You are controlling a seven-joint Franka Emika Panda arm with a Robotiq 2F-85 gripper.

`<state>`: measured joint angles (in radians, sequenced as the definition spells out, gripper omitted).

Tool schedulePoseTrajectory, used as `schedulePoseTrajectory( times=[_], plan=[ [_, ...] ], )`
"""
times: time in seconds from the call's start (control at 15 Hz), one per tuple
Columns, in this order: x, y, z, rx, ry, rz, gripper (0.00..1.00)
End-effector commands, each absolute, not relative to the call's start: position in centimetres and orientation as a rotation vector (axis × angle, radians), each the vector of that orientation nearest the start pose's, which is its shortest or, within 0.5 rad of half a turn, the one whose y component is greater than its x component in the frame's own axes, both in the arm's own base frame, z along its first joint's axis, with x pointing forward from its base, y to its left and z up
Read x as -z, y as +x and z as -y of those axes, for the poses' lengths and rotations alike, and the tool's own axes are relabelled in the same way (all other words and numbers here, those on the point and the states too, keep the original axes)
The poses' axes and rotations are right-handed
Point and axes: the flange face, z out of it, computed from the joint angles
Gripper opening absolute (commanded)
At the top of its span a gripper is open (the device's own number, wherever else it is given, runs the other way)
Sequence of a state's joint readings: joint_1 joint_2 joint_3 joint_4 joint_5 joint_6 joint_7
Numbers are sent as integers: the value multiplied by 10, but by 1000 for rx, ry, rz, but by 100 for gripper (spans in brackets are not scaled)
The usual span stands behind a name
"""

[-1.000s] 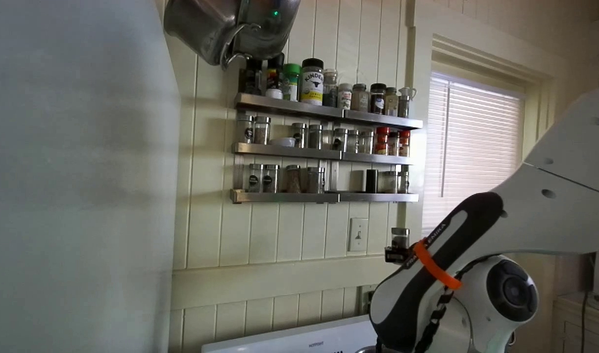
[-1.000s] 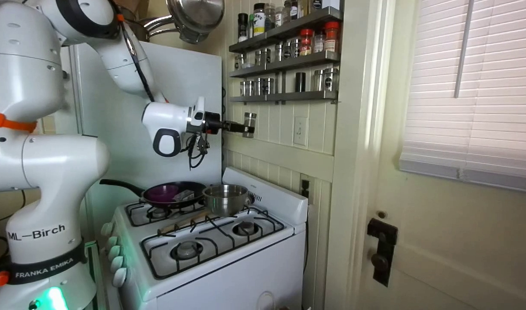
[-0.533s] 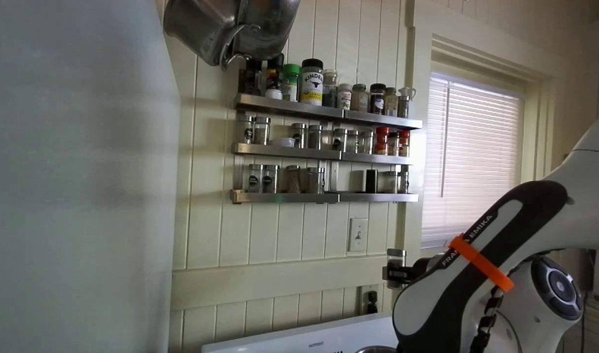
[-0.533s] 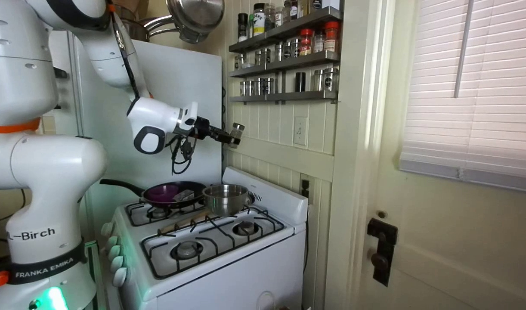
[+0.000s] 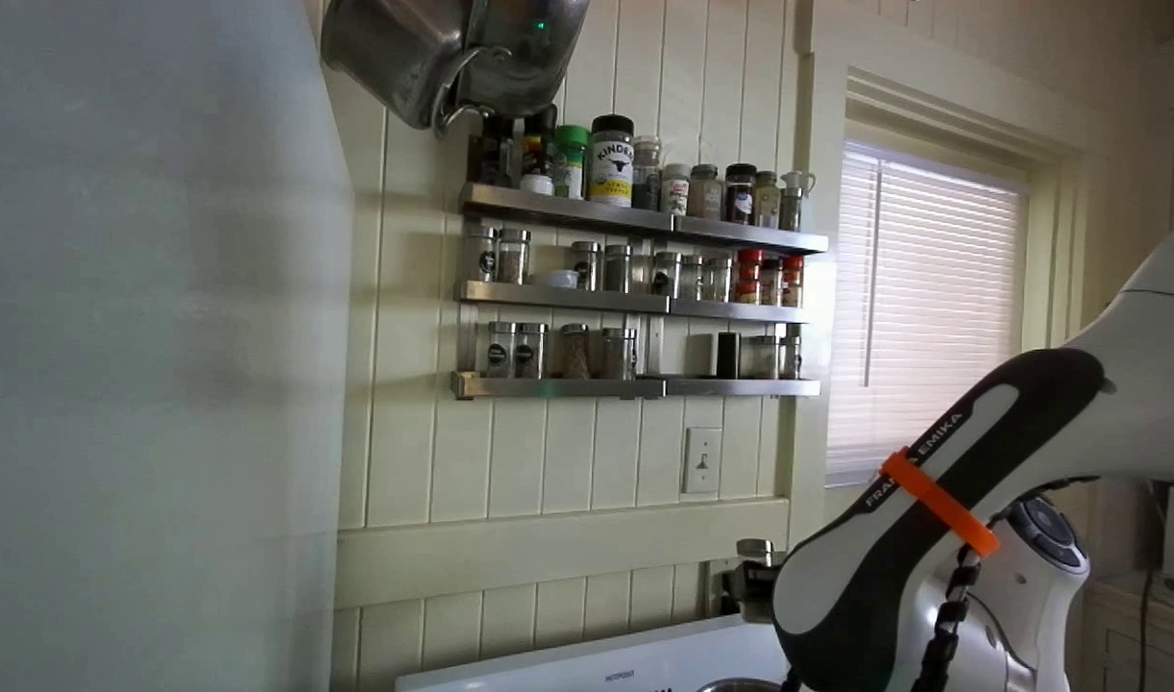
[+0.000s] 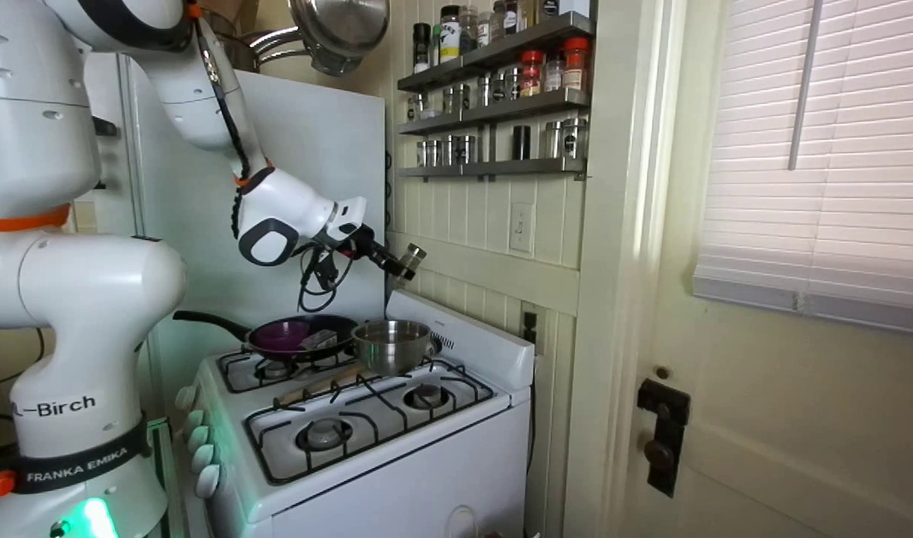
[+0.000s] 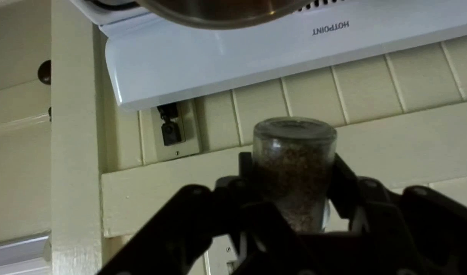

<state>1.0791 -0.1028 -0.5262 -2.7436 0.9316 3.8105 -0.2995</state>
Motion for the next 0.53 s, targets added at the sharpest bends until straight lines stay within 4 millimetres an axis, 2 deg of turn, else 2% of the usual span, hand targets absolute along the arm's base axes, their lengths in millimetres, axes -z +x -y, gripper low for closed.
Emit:
schedulePoseTrajectory(
  times=[0.0, 0.47],
  plan=[
    [-356, 396, -114, 1335, -2689, -281, 23],
    [-324, 400, -108, 1004, -2759, -254, 23]
  ],
)
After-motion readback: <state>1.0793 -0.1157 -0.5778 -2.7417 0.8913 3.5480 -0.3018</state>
